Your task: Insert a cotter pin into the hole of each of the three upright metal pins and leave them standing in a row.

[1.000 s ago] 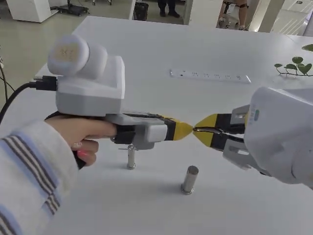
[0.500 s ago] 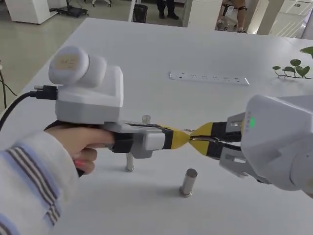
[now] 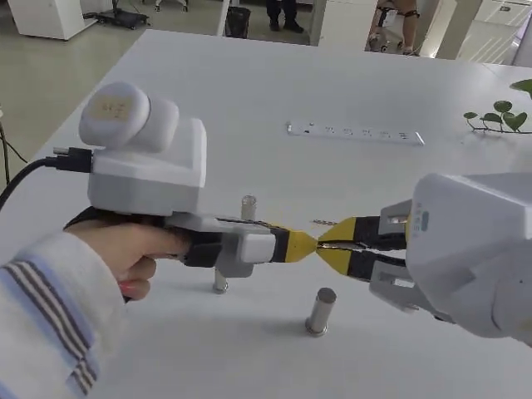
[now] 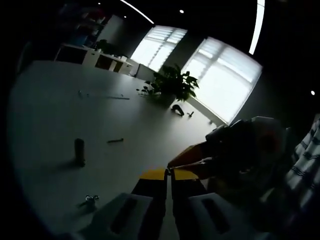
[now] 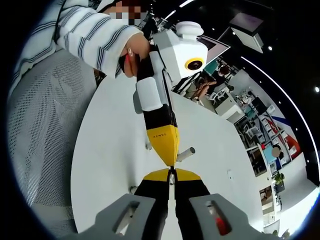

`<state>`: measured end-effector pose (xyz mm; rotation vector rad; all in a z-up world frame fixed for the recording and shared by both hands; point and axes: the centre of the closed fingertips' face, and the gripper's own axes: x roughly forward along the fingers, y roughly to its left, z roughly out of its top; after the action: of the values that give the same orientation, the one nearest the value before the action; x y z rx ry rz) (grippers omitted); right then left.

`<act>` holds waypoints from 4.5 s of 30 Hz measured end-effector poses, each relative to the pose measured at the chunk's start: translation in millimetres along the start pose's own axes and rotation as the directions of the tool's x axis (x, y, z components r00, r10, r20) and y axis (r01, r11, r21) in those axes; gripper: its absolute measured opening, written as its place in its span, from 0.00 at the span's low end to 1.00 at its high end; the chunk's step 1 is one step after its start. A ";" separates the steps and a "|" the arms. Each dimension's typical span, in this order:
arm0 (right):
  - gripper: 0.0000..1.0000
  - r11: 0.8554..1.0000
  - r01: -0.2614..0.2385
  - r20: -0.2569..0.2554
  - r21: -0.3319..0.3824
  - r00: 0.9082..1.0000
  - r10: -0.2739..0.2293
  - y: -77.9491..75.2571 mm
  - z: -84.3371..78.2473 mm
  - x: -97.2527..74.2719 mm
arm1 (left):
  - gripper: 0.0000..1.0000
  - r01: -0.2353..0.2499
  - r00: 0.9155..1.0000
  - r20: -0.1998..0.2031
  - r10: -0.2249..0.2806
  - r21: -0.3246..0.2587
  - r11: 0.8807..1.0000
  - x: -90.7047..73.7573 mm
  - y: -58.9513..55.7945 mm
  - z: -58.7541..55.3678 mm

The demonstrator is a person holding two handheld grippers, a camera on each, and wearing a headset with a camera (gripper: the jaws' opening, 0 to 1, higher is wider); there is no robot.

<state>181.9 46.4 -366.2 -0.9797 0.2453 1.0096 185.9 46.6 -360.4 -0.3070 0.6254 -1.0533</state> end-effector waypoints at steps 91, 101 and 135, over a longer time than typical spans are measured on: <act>0.00 0.805 -0.408 0.298 0.431 0.906 0.300 11.7 19.4 -19.8 | 0.00 0.113 0.977 0.073 -0.202 0.626 0.771 -25.4 -42.3 17.7; 0.00 0.809 -0.414 0.282 0.417 0.905 0.318 13.1 15.4 -21.9 | 0.00 0.122 0.978 0.057 -0.199 0.619 0.776 -24.1 -39.6 12.3; 0.00 0.820 -0.434 0.230 0.372 0.899 0.372 11.0 15.6 -41.5 | 0.01 0.138 0.979 0.040 -0.202 0.600 0.788 -21.1 -41.7 10.5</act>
<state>146.6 35.6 -339.3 -0.4616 0.5394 1.3457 155.5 44.8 -323.5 0.1423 0.1467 -1.3449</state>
